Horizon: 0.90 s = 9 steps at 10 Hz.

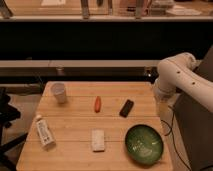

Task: Push the eraser across the table

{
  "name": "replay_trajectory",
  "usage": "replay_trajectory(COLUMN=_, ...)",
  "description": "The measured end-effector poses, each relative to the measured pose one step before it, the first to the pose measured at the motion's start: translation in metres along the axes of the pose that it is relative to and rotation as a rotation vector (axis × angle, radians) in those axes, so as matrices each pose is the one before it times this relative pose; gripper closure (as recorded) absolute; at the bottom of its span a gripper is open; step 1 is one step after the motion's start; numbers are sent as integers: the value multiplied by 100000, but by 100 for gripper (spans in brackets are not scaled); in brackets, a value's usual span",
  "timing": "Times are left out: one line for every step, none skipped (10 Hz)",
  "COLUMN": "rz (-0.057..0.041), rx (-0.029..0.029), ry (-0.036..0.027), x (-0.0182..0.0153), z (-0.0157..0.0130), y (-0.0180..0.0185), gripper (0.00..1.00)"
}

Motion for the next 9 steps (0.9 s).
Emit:
replay_trajectory(rz=-381, rx=-344, ry=-274, x=-101, z=134, y=-187, gripper=20)
replay_trajectory(rz=-797, rx=-320, ry=-570, x=-410, z=579, y=-730, gripper=20)
replay_trajectory(rz=-768, rx=-211, ry=-512, x=-374, z=605, y=-881, gripper=20)
replay_trajectory(rz=-1123, rx=-225, ry=-277, x=-488, z=668, y=-990, gripper=20)
replay_trajectory(rz=-565, rx=-79, ry=-223, x=-141, z=295, y=-472, gripper=20)
replay_trajectory(rz=-222, rx=-249, ry=-152, x=-4, z=123, y=26, gripper=20)
replay_trajectory(rz=159, rx=-410, ry=-484, x=85, z=292, y=96, gripper=20)
replay_trajectory(rz=-349, rx=-346, ry=-656, x=-301, z=354, y=-208, gripper=20)
replay_trajectory(rz=-416, rx=-202, ry=-478, x=-297, z=351, y=-300, gripper=20)
